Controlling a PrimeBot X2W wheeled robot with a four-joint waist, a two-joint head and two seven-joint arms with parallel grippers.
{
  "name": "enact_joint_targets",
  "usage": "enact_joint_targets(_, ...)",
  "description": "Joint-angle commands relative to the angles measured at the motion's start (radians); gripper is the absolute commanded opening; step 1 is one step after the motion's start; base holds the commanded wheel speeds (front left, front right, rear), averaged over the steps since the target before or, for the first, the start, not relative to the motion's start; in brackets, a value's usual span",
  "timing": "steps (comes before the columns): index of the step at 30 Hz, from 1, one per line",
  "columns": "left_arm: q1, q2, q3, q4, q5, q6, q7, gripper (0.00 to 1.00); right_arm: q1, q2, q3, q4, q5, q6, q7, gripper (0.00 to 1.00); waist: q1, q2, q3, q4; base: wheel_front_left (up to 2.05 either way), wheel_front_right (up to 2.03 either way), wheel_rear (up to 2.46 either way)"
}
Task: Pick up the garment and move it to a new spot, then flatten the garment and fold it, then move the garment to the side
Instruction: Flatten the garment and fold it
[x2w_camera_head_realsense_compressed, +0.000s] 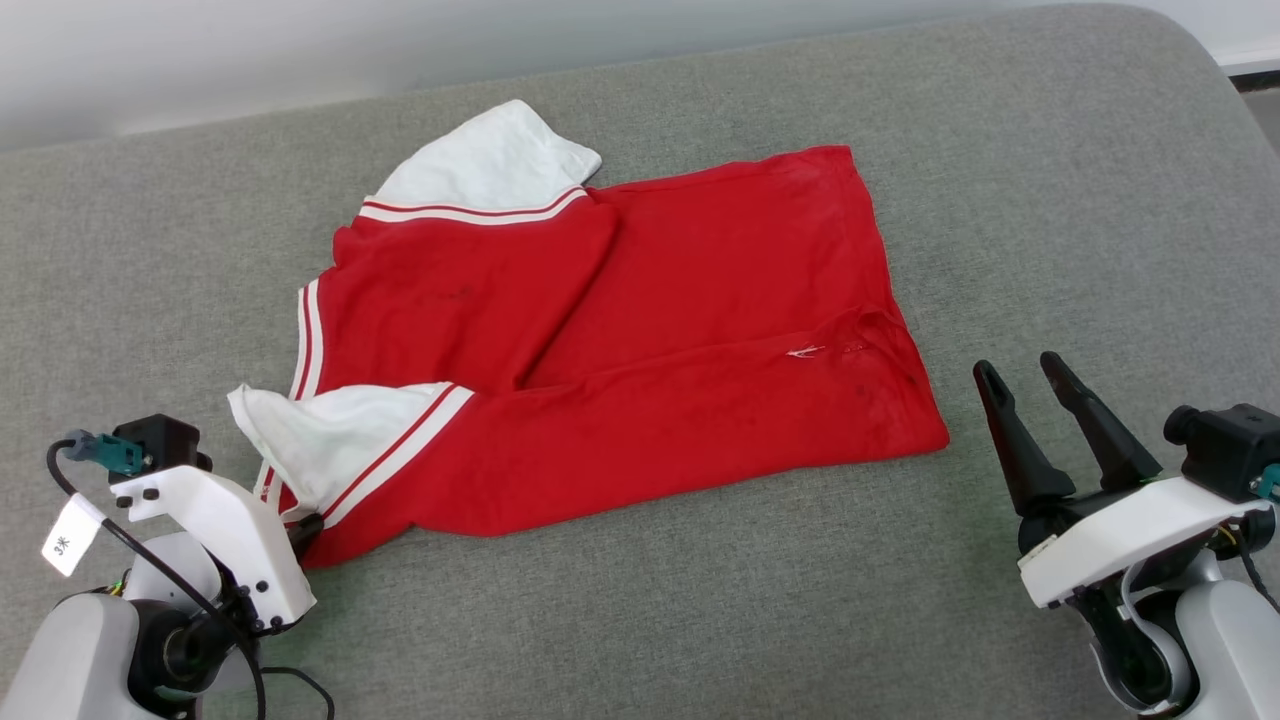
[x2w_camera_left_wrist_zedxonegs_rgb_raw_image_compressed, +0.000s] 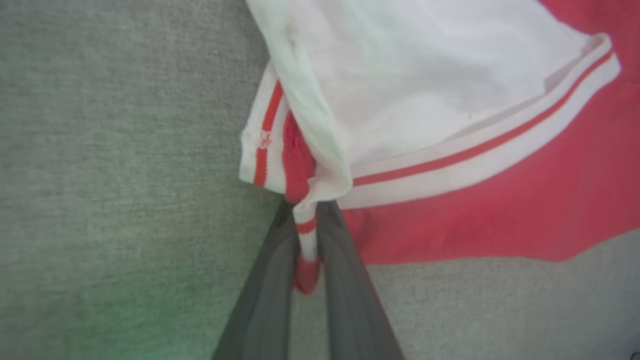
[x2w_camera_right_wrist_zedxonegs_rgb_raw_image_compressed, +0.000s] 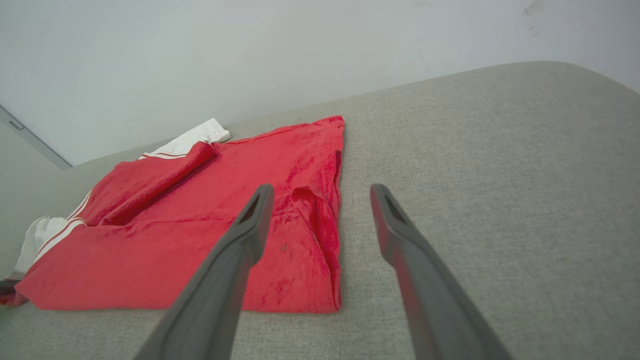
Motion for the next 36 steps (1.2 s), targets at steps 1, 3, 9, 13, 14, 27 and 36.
enact_joint_targets(1,0.053,-0.060,-0.058,0.057,-0.013,-0.008,0.036,0.00,-0.012,-0.005,-0.003,0.004,0.004,-0.001,0.000,1.00,0.0002,-0.0001,0.001,0.001,0.00,0.00,0.00)
enact_joint_targets(3,0.043,-0.069,-0.059,0.048,-0.017,-0.017,0.018,0.00,-0.016,-0.009,-0.007,0.012,0.020,-0.001,0.012,1.00,0.0002,-0.0001,0.001,0.003,0.00,0.00,0.00)
enact_joint_targets(9,0.005,-0.043,-0.025,-0.012,0.023,-0.012,-0.081,0.00,-0.045,-0.050,-0.006,0.060,0.093,-0.001,0.135,1.00,0.0002,-0.0001,0.000,0.016,0.00,0.00,0.00)
enact_joint_targets(13,-0.001,-0.033,-0.011,-0.076,0.045,-0.008,-0.137,0.00,-0.092,-0.085,0.019,0.118,0.140,-0.001,0.308,1.00,0.0002,-0.0001,0.001,0.036,0.00,0.00,0.00)
enact_joint_targets(14,0.000,-0.032,-0.012,-0.093,0.052,-0.008,-0.146,0.00,-0.106,-0.086,0.029,0.129,0.154,-0.001,0.347,1.00,0.0002,-0.0001,0.001,0.043,0.00,0.00,0.00)
enact_joint_targets(27,-0.021,-0.048,-0.046,-0.202,0.075,-0.003,-0.167,0.00,-0.293,-0.091,0.184,0.319,0.196,-0.001,0.607,1.00,0.0002,-0.0001,0.055,0.105,0.00,0.00,0.00)
enact_joint_targets(36,-0.018,-0.057,-0.049,-0.198,0.063,-0.006,-0.180,0.00,-0.310,-0.091,0.257,0.369,0.257,-0.001,0.692,0.00,0.0002,-0.0001,0.064,0.116,0.00,0.00,0.00)
